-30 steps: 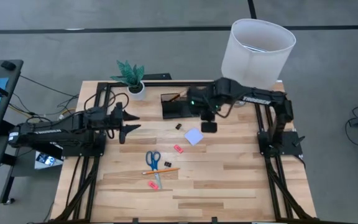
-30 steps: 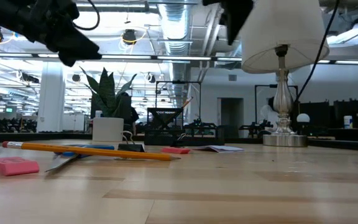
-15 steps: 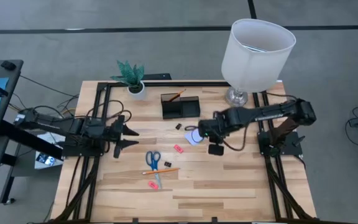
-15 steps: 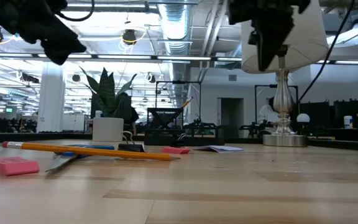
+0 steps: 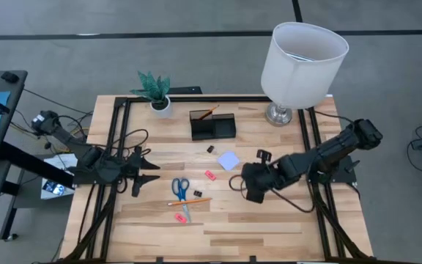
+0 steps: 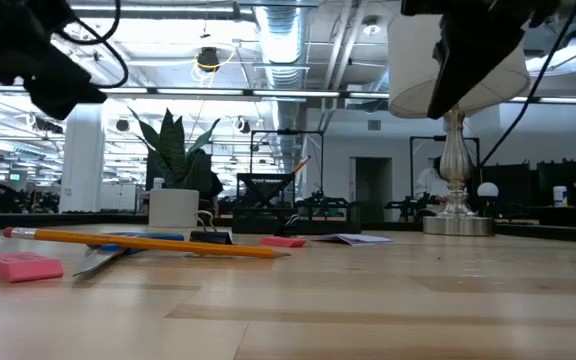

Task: Pick and place office supplies into organizer
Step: Put the yellow pencil into the black desk organizer

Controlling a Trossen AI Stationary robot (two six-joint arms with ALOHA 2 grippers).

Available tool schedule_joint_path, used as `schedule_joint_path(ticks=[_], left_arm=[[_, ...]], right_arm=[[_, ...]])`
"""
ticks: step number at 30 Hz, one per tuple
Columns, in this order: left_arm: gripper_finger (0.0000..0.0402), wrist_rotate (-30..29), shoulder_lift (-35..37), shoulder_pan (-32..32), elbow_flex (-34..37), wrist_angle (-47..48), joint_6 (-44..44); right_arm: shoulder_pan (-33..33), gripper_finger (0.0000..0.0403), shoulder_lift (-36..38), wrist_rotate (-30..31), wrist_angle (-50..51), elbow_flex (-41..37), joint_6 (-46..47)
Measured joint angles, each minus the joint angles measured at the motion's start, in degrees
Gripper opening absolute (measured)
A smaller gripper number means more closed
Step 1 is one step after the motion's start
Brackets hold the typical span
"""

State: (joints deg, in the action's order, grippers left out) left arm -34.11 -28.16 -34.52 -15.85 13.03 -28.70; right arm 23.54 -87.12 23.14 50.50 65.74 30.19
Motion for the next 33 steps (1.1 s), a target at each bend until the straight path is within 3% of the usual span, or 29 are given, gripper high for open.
schedule_joint_path(ticks=[4, 15, 19, 27, 33], left_arm=[[0.0165, -4.4, -0.4, -3.0, 2.7, -3.3, -1.8], [0.0165, -5.4, -8.3, -9.5, 5.8, -16.5, -3.8], [0.0165, -5.5, -14.5, -11.4, 5.8, -21.3, -3.6], [0.0165, -5.6, -29.3, -12.8, 0.9, -21.6, -7.0], [0.0165, -5.4, -38.5, -13.7, -3.4, -21.6, -10.2]], right_arm=[[3.2, 0.0066, -0.3, 7.0, -0.9, -1.0, 4.0], [8.3, 0.0066, -0.3, 20.5, -3.8, -7.5, 17.6], [8.5, 0.0066, -0.3, 21.1, -5.0, -9.5, 17.7], [8.5, 0.0066, -0.3, 18.0, -10.0, -9.7, 4.7], [8.1, 0.0066, -0.2, 17.5, -10.9, -9.7, 2.8]])
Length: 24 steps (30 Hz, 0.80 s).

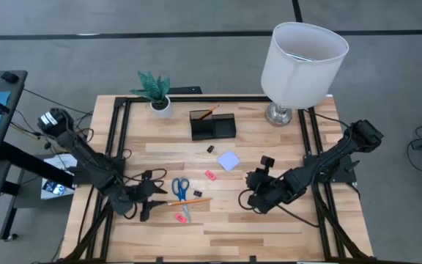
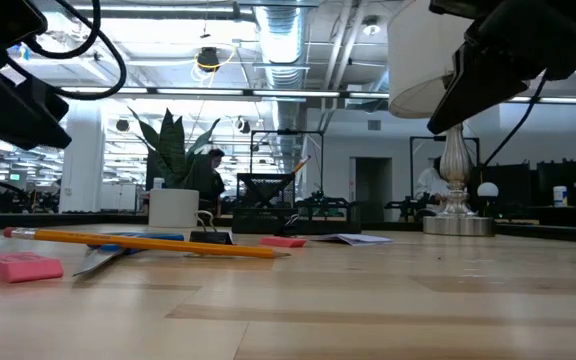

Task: Pick and place office supplies into organizer
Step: Put the yellow pencil into the black desk organizer

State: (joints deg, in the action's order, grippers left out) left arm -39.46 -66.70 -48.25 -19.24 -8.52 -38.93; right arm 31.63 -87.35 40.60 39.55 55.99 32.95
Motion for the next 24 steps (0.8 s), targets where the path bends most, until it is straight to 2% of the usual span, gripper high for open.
schedule_joint_path(ticks=[9, 18, 24], left_arm=[[0.0165, -0.6, -7.8, -3.9, -3.8, 0.0, -5.0], [0.0165, -4.4, -8.5, -8.1, -3.9, 2.9, -9.5], [0.0165, -6.1, -8.4, -8.6, -3.9, 5.2, -10.0]], right_arm=[[0.3, 0.0066, 0.0, 0.0, -2.2, 0.0, 0.0], [0.3, 0.0066, 0.0, -0.1, -4.4, 0.0, 0.0], [0.3, 0.0066, 0.0, -0.1, -4.7, 0.0, 0.0]])
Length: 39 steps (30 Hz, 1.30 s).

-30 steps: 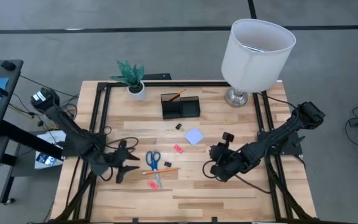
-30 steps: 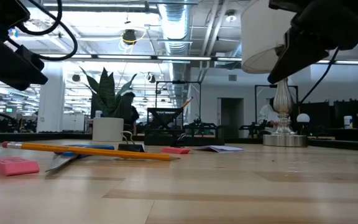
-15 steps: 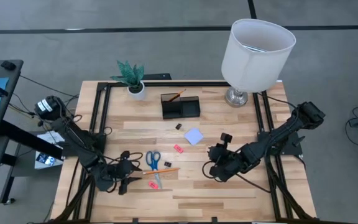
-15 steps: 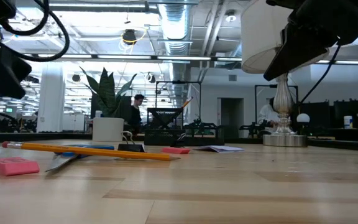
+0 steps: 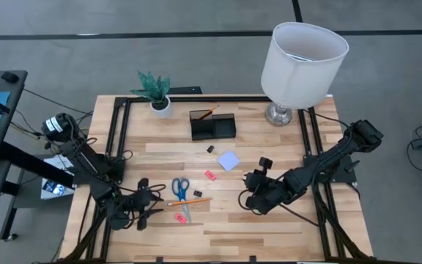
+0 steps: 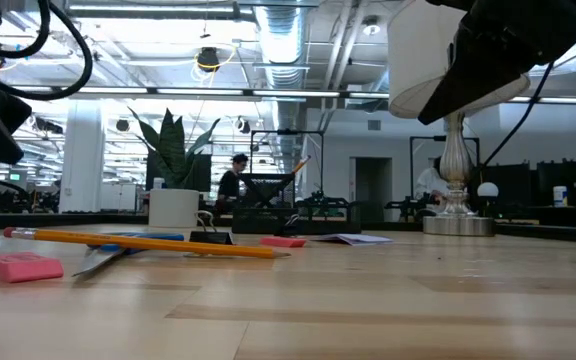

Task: Pick and place office supplies into organizer
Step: Put the yellow pencil into the black desk organizer

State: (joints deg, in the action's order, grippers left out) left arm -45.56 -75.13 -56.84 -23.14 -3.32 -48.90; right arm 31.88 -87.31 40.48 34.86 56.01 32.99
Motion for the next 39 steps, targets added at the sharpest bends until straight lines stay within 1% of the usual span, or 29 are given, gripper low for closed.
schedule_joint_path(ticks=[4, 7, 12, 15, 23, 32, 39], left_arm=[[0.0165, -1.8, 0.0, -0.1, 0.1, 1.0, 0.0], [0.0165, -3.7, -0.1, -0.5, 1.6, -0.4, -0.7], [0.0165, -5.4, -4.2, -0.9, 2.4, -3.4, -2.9], [0.0165, -5.7, -6.1, -1.0, 2.4, -5.5, -3.1], [0.0165, -6.1, -6.6, -1.7, 2.4, -6.7, -4.8], [0.0165, -6.1, -12.0, -1.7, 2.4, -11.7, -4.8], [0.0165, -5.5, -13.7, -1.7, 2.4, -12.3, -5.8]], right_arm=[[0.0, 0.0066, 0.0, -0.1, 0.0, 0.0, 0.0], [0.0, 0.0066, 0.0, -0.1, 0.0, 0.0, 0.0], [0.0, 0.0066, 0.0, -0.1, 0.0, 0.0, 0.3], [0.0, 0.0066, 0.0, -0.1, 0.0, 0.0, 0.5], [0.0, 0.0066, 0.0, -0.2, -0.2, 0.0, 0.5], [0.0, 0.0066, 0.0, -0.2, -0.2, 0.0, 0.5], [0.0, 0.0066, 0.0, -0.3, -0.2, 0.0, 0.5]])
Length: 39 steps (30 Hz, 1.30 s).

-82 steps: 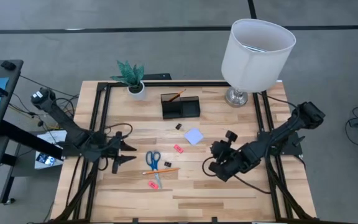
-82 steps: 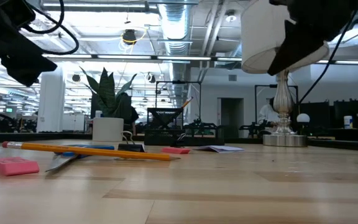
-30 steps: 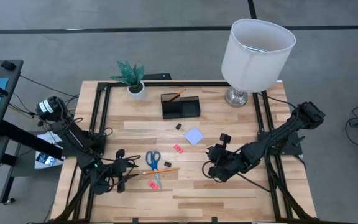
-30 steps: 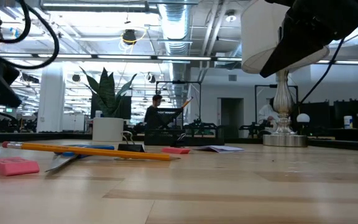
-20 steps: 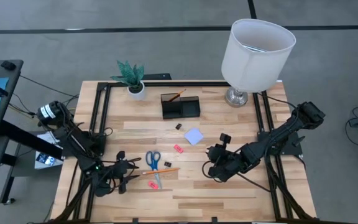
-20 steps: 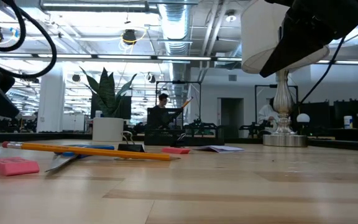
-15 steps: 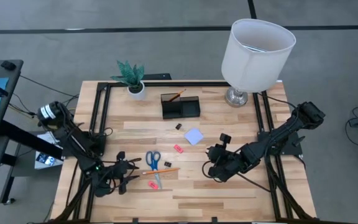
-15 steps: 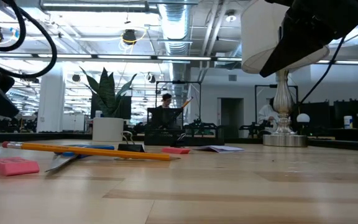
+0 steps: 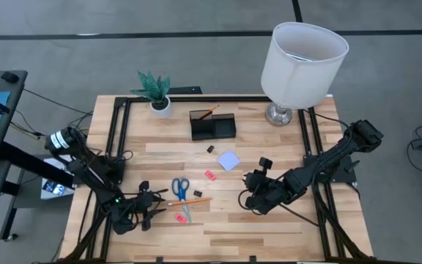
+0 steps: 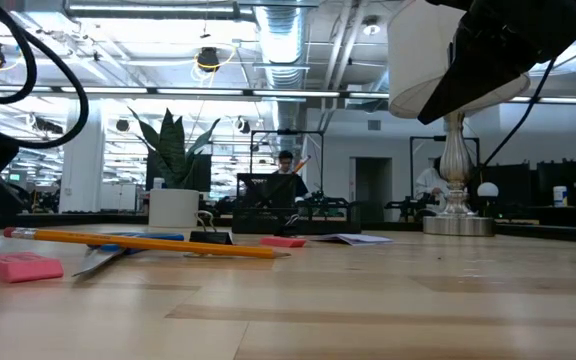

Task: Pick and place office supplies into organizer
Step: Put the yellow pencil into the black desk organizer

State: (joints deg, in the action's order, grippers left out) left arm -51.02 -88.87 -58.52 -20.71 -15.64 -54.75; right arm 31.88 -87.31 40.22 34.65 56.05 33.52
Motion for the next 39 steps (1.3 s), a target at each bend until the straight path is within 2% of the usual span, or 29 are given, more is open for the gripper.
schedule_joint_path(ticks=[7, 39], left_arm=[[0.0165, 3.4, -0.3, 1.5, 0.0, 0.1, 0.1], [0.0165, 17.8, 0.9, 12.3, 0.0, -2.4, 12.4]], right_arm=[[0.0, 0.0066, 0.0, 0.0, 0.0, 0.0, 0.0], [0.0, 0.0066, -0.1, 0.1, 0.0, 0.0, 0.0]])
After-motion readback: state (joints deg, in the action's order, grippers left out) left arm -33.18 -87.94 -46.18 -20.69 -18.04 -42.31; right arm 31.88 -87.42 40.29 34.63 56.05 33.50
